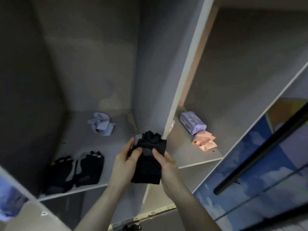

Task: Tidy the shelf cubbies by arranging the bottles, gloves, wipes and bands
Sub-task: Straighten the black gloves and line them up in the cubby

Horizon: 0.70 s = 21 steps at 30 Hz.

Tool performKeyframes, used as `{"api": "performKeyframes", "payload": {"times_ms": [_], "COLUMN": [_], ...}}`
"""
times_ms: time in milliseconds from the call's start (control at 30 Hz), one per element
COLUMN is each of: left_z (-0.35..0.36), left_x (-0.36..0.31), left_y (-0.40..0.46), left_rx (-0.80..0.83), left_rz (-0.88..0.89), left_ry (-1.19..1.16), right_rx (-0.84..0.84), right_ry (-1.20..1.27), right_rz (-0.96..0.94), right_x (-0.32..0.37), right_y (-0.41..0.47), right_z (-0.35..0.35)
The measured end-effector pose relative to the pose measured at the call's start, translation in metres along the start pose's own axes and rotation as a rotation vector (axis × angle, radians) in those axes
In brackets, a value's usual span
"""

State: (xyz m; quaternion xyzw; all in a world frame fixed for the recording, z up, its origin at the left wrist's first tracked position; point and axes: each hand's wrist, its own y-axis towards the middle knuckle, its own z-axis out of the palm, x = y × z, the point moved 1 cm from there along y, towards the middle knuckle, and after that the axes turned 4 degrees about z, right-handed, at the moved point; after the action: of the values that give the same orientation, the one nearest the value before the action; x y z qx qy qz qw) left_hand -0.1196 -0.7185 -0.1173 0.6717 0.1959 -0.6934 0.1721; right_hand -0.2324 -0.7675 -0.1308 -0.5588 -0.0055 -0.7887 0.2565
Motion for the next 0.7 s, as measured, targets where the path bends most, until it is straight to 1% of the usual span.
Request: {"api": "performKeyframes", "payload": {"times_ms": [167,233,367,467,600,667,700], "left_z": [0.057,0.075,0.099,0.108,0.112,0.113,0.115], "left_x": [0.013,0.017,0.032,0.04,0.046,0.048,0.048], "left_y": [-0.019,-0.027,-0.041,-0.053,-0.053,-0.051,-0.051], "left_rx": [0.023,0.04,0.038,-0.046,-0.204,-0.227,-0.207], "left_rz": [-0.192,-0.224,-0.285,-0.334,-0.356,-0.367,-0.378], "left_ry": [-0.217,-0.29,-0.365,-0.471,-0.514,-0.515,-0.52], "right_rx": [-0.008,0.018,0.086,0.123,0.198,0.212,0.204], "right_ry": [-0.047,-0.077,-0.22,-0.277,-0.256,-0.26,-0.276], "right_rz": [-0.008,-0.004,0.014,0.017,0.042,0.043,0.043], "right_x": [0.011,0.017,0.02,0.017,0.016,0.017,0.016], "right_y": [-0.008,-0.012,-0.016,-0.016,-0.01,-0.004,-0.001], "right_z": [-0.066,-0.086,-0.114,-0.125,-0.128,-0.128,-0.129]}}
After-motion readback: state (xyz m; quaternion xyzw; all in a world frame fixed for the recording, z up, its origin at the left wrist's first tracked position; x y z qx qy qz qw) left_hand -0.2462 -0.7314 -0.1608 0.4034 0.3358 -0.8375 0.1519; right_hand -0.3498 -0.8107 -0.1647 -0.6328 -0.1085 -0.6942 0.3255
